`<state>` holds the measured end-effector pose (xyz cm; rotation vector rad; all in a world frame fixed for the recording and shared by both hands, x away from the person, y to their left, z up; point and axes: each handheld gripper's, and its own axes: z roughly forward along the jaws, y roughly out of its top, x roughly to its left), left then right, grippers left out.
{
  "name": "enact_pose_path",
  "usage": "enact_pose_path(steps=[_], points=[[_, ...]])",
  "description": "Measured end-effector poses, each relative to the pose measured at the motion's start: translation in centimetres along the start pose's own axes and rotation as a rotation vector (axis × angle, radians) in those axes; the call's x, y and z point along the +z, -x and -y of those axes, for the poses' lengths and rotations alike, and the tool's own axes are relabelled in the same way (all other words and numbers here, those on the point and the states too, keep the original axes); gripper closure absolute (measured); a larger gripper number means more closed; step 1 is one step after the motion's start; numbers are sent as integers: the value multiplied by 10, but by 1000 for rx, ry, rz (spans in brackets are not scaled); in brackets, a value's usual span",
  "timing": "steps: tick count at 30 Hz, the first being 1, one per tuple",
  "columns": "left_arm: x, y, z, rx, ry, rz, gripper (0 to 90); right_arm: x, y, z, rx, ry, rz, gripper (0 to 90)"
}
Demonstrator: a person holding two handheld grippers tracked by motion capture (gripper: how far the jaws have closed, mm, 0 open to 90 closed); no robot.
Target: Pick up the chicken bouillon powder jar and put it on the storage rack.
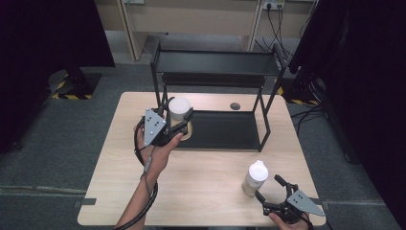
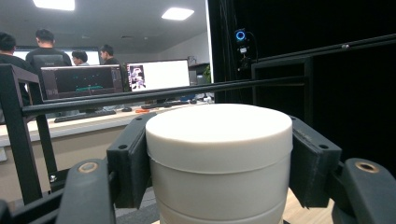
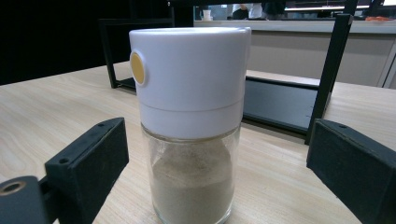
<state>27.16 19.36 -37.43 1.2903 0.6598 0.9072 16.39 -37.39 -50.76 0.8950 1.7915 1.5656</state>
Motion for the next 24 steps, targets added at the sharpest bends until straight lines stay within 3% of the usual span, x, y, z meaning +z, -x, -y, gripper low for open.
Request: enact_pose_path(steps=[24], points=[[14, -5, -31, 6, 26, -29, 330, 0, 0, 0, 8, 2, 5, 57]])
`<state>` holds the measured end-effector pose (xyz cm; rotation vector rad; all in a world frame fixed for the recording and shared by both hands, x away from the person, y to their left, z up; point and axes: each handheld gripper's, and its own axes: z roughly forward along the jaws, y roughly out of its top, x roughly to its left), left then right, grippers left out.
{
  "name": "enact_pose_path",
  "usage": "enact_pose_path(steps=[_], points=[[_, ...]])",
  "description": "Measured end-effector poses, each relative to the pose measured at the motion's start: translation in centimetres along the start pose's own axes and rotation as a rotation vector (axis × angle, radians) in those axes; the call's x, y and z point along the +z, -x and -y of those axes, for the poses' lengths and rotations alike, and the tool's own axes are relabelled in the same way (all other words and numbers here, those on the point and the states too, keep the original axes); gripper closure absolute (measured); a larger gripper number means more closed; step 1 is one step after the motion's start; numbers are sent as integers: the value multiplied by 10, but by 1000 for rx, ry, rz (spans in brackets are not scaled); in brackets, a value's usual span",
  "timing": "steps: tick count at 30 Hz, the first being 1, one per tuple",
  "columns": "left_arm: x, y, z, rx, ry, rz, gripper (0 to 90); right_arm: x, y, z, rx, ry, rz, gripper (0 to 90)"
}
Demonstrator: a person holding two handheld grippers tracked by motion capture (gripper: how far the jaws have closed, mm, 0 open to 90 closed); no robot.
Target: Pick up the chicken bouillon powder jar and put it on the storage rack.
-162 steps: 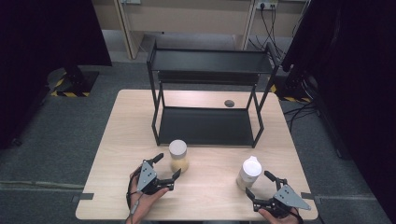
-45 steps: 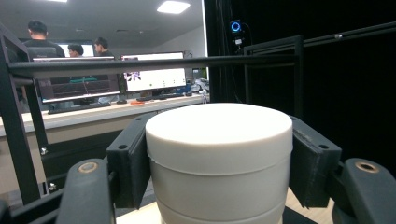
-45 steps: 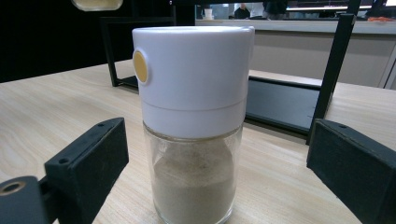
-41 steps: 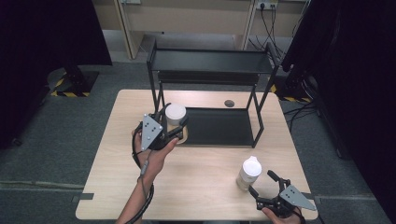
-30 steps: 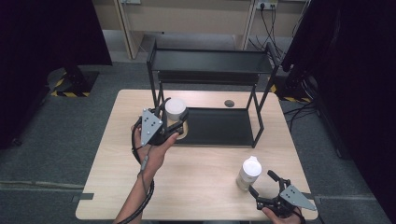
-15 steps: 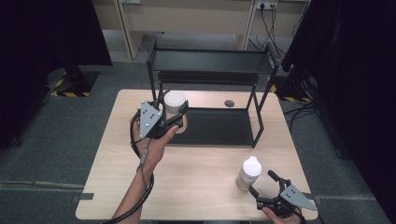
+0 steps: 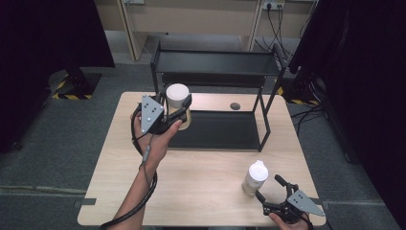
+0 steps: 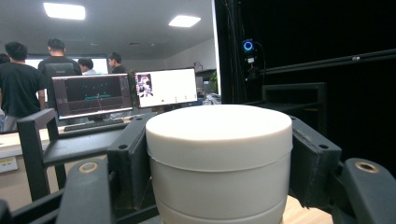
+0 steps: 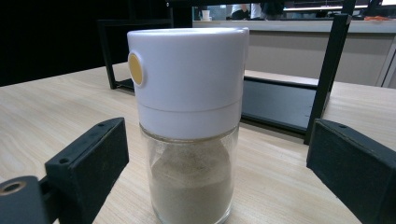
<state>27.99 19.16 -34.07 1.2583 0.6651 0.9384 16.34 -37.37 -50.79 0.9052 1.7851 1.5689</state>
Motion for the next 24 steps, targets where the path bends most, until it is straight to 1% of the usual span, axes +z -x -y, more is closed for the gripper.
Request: enact_pose_path(steps=[5, 7, 8, 10, 16, 24], points=[[3, 0, -4, 1, 0, -10, 330, 0, 0, 0, 4, -1, 1, 57], [5, 1, -5, 16, -1, -15, 330, 0, 0, 0, 3, 0, 1, 57], [5, 1, -5, 17, -1, -16, 330, 0, 0, 0, 2, 0, 1, 57], [7, -1, -6, 4, -3, -10, 330, 0, 0, 0, 2, 1, 2, 57], [11, -4, -9, -2, -1, -17, 330, 0, 0, 0, 4, 1, 2, 57], [17, -6, -20, 0, 8, -26, 330, 0, 0, 0, 5, 1, 3, 57]])
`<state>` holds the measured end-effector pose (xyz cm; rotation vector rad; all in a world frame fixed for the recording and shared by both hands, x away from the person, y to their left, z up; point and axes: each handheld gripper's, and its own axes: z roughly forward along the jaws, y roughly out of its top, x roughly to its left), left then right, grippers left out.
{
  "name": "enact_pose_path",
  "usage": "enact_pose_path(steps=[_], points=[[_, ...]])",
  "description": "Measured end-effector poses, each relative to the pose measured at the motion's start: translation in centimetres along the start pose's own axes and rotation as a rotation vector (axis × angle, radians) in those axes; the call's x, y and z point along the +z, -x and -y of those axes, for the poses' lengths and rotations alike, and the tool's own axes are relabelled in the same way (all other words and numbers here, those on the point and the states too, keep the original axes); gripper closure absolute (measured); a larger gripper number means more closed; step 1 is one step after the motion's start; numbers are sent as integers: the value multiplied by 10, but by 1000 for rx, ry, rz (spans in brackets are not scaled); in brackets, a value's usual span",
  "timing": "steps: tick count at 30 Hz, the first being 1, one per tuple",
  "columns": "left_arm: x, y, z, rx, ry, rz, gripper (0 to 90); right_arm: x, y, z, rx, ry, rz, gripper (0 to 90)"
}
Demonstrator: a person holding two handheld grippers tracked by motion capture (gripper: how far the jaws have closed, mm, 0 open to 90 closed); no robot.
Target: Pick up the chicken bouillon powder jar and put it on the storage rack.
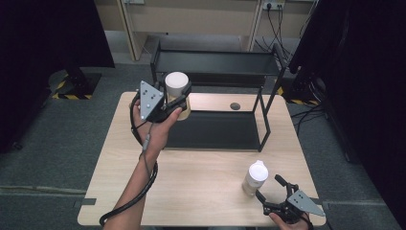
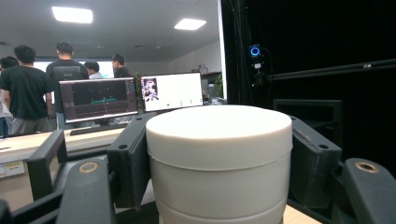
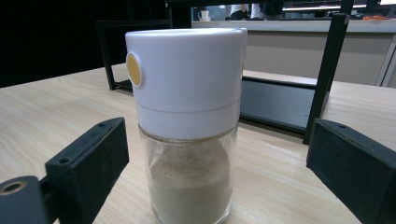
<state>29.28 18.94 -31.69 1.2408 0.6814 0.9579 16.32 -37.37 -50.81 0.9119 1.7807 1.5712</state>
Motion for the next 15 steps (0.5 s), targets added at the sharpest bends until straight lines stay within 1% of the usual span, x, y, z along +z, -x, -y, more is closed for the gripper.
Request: enact_pose_path(steps=[5, 8, 14, 15], points=[[3, -1, -4, 3, 4, -5, 330, 0, 0, 0, 3, 0, 0, 57], [6, -3, -8, -4, 5, -11, 330, 0, 0, 0, 3, 0, 1, 57], [10, -5, -13, 1, 5, -18, 330, 0, 0, 0, 3, 2, 2, 57], [12, -5, -15, -4, 9, -22, 330, 0, 0, 0, 3, 1, 2, 57]])
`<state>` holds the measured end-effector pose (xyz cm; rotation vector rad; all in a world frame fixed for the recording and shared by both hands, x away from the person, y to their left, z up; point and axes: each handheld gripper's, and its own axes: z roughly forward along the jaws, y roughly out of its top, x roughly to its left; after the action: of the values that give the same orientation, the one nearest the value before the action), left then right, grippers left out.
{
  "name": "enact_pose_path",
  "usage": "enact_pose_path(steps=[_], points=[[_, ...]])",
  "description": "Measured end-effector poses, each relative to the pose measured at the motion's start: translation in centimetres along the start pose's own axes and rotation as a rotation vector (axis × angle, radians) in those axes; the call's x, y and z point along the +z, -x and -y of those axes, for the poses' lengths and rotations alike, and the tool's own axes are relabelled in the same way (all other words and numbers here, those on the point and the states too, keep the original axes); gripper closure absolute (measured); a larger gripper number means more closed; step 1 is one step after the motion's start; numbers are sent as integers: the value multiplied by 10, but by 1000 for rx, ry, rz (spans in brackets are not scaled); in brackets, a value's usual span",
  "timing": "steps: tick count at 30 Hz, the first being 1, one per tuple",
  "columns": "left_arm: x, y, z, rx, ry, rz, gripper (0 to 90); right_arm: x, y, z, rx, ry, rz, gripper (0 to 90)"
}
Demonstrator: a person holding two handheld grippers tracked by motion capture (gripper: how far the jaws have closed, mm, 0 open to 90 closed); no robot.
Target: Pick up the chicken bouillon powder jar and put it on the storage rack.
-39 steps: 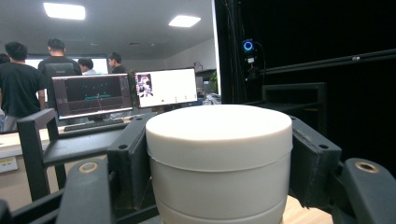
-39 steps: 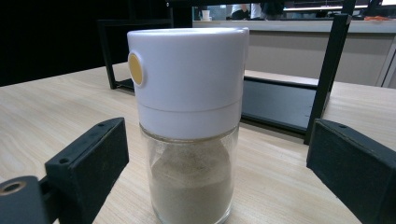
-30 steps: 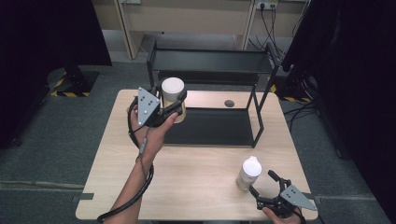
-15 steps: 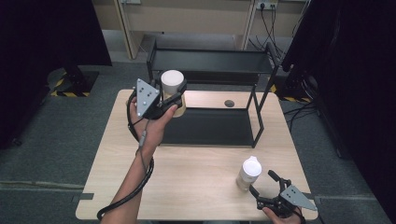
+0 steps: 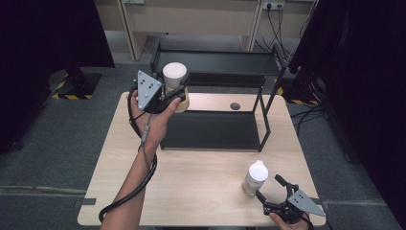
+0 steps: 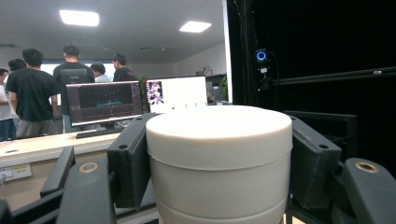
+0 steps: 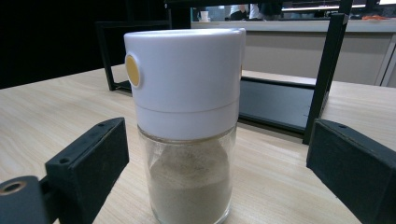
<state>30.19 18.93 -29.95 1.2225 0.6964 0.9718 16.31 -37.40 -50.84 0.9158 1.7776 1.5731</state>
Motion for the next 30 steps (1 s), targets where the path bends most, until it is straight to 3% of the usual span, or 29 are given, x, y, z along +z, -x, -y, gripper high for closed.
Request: enact_pose_path(steps=[30], points=[[25, -10, -30, -5, -8, -44, 331, 0, 0, 0, 5, 1, 0, 57]])
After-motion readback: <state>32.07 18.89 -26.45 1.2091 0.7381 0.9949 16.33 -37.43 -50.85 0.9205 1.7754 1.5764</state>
